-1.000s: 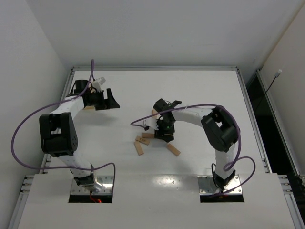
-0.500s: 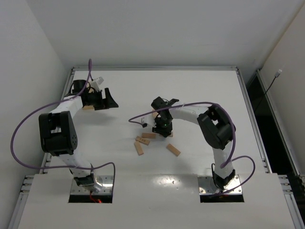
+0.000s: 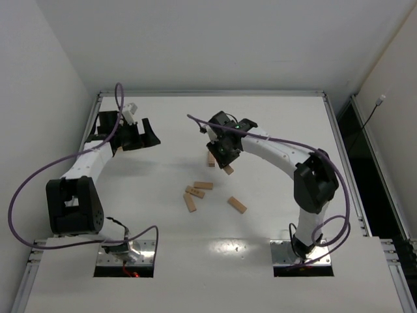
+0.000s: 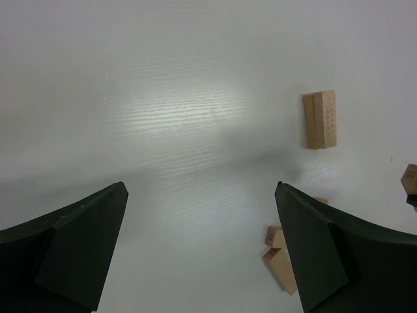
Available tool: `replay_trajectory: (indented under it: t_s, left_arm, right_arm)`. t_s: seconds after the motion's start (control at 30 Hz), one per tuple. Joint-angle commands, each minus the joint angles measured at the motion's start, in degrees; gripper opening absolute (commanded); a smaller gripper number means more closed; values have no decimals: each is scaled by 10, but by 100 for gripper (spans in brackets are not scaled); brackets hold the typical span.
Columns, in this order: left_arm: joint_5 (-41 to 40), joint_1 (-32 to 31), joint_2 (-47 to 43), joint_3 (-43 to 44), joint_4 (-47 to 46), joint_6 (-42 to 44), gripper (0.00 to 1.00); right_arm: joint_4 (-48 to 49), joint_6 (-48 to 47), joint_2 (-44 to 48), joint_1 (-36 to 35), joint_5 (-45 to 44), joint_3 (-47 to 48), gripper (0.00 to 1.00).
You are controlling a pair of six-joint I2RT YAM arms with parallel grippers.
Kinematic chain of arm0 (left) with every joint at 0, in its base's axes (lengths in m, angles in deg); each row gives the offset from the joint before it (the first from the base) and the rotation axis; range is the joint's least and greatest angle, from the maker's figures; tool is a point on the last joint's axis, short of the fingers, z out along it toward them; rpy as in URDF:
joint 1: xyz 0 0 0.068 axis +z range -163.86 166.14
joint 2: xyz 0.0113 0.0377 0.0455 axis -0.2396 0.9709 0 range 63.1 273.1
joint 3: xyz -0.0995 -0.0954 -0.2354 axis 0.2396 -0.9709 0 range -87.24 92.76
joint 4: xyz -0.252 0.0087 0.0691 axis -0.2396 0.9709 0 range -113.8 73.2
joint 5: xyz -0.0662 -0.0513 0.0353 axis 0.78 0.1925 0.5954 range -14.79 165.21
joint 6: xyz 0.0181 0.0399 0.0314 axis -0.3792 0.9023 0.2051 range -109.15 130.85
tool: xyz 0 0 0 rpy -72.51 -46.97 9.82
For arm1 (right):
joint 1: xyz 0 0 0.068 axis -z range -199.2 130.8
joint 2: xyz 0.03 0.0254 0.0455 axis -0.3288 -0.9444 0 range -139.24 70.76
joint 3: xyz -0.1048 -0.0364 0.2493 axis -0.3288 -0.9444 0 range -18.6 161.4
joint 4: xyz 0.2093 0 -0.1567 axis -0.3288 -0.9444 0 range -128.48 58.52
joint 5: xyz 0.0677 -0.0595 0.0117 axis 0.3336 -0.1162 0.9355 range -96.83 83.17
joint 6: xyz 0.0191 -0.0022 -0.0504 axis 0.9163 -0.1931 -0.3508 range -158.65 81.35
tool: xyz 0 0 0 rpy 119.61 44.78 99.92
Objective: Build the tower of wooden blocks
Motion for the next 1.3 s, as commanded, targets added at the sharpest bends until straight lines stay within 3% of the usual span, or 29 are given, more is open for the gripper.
replay_trajectory:
  t_s: [0.0, 0.13, 0.27, 0.4, 0.5, 0.7, 1.27]
  left_arm:
    - [-41, -11, -27, -6, -16, -31, 98]
    - [7, -16, -3, 16, 26, 27, 100]
    - [-7, -16, -10, 8, 15, 28, 100]
    - [-7, -16, -10, 3, 4, 21, 100]
    - [-2, -16, -5, 3, 4, 21, 100]
    - [-2, -16, -5, -4, 4, 21, 100]
    - [4, -5, -5, -19, -10, 21, 100]
  right_arm:
    - [-21, 156, -45, 15, -95, 81, 0]
    - [-9, 207, -77, 15, -180, 157, 0]
    - [0, 271, -105, 40, -146, 246, 0]
    - [6, 338, -111, 48, -103, 246, 0]
    - [13, 354, -111, 42, -119, 224, 0]
    - [24, 360, -122, 30, -119, 193, 0]
    - [35, 370, -199, 31, -92, 221, 0]
